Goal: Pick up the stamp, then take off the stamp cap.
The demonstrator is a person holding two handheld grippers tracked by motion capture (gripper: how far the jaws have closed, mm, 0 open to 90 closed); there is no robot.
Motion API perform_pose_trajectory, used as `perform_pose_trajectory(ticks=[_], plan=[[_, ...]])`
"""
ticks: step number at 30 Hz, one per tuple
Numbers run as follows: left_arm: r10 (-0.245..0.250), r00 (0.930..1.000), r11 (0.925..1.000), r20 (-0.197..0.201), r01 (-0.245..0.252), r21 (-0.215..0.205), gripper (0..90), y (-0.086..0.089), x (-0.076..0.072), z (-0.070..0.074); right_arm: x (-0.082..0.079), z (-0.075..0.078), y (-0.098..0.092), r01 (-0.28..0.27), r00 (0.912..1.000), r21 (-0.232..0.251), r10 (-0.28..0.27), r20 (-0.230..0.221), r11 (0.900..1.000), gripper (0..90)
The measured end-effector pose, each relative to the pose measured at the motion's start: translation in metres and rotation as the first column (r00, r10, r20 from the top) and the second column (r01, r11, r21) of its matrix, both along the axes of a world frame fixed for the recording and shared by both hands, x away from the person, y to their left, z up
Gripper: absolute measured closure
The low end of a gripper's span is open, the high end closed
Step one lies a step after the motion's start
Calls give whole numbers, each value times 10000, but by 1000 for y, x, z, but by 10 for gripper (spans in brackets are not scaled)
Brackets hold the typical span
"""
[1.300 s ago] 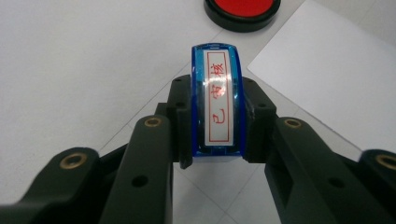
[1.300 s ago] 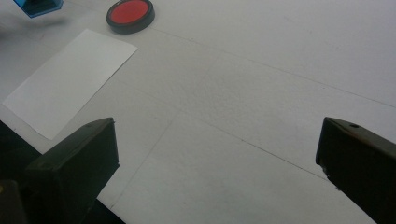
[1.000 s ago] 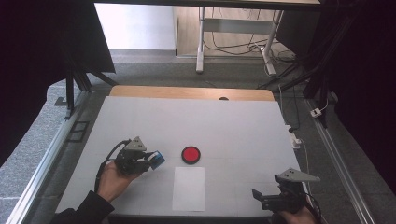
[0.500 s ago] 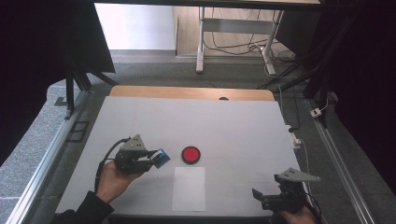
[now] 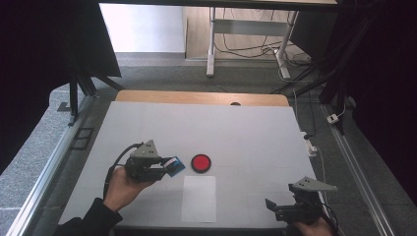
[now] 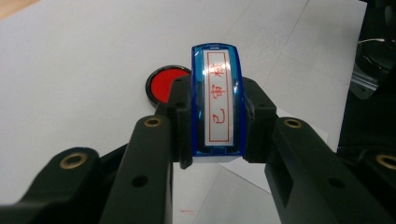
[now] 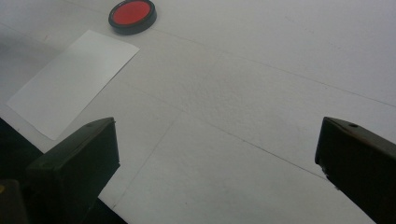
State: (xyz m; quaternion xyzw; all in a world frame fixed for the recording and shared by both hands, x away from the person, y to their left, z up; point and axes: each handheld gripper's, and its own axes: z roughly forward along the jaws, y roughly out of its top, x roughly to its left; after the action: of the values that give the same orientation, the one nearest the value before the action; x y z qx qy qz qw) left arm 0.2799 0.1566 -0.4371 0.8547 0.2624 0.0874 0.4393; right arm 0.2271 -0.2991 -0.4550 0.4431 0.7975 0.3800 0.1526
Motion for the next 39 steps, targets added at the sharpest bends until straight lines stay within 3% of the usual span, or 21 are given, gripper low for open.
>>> perform_pose_trajectory(ticks=[4, 19, 23, 27, 28, 32, 39], plan=[[-184, 9998, 9995, 87, 186, -259, 695, -2, -1, 2, 0, 0, 0, -12, 10000, 13, 12, 4, 10000, 0], [-429, 9991, 9983, 20, 429, -392, 695, -8, -1, 5, -1, 2, -1, -268, 9996, 170, 267, 85, 9995, 0], [-614, 9981, 9974, 89, 617, -378, 695, -9, -1, 7, -1, 3, 2, -497, 9980, 44, 494, 401, 9988, 0], [-719, 9974, 9962, 46, 721, -482, 695, -9, 0, 7, -2, 6, 10, -991, 9926, -7, 989, 702, 9951, 0], [-762, 9971, 9958, 33, 763, -500, 695, -9, 1, 8, -1, 7, 15, -1340, 9890, 29, 1336, 631, 9910, 0], [-943, 9955, 9942, 5, 942, -514, 695, -11, 3, 7, -1, 8, 21, -1665, 9842, 60, 1658, 622, 9860, 0], [-1135, 9935, 9925, -49, 1131, -464, 695, -14, 7, 7, 2, 12, 35, -2622, 9632, 510, 2581, 746, 9637, 0]])
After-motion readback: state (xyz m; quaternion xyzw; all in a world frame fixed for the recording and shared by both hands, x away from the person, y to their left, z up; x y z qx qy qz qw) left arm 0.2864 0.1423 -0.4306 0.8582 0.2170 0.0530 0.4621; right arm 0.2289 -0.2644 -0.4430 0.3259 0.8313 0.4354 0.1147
